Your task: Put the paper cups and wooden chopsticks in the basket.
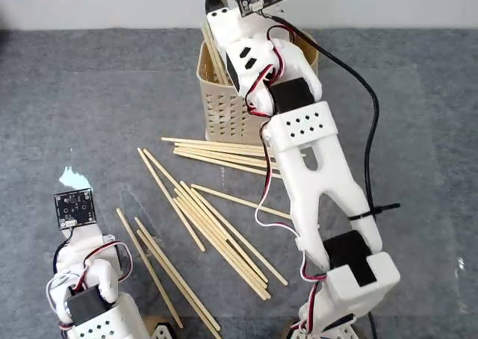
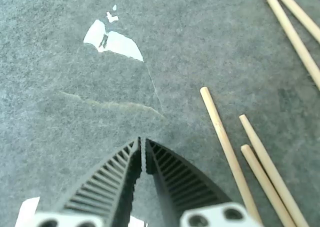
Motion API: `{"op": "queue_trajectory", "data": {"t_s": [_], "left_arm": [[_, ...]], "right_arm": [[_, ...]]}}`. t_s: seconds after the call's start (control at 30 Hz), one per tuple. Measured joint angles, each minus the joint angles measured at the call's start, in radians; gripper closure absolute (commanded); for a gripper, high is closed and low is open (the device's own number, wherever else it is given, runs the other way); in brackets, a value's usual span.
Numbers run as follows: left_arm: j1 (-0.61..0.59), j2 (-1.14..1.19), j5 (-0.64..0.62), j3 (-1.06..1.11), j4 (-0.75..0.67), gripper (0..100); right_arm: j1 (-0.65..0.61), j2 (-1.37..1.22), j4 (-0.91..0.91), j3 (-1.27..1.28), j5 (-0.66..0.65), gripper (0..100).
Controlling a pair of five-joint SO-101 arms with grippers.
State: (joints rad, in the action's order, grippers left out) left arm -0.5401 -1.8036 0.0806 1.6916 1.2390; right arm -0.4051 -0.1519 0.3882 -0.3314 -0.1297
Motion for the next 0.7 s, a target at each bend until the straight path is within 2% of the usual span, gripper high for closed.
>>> {"op": "queue_trajectory", "data": {"t_s": [0.17, 0.43, 0.57, 0.7], "left_arm": [[0.000, 0.000, 0.000, 0.000, 0.000, 99], [0.000, 0.000, 0.000, 0.000, 0.000, 99], [0.000, 0.000, 0.000, 0.000, 0.000, 99], [0.000, 0.000, 0.000, 0.000, 0.000, 99]], "right_arm": [[0.002, -0.002, -0.028, 0.100, 0.000, 98.9], [0.000, 0.141, -0.288, 0.494, 0.000, 98.9], [0.000, 0.196, -0.338, 0.591, 0.000, 97.9], [0.000, 0.207, -0.324, 0.605, 0.000, 86.7]]}}
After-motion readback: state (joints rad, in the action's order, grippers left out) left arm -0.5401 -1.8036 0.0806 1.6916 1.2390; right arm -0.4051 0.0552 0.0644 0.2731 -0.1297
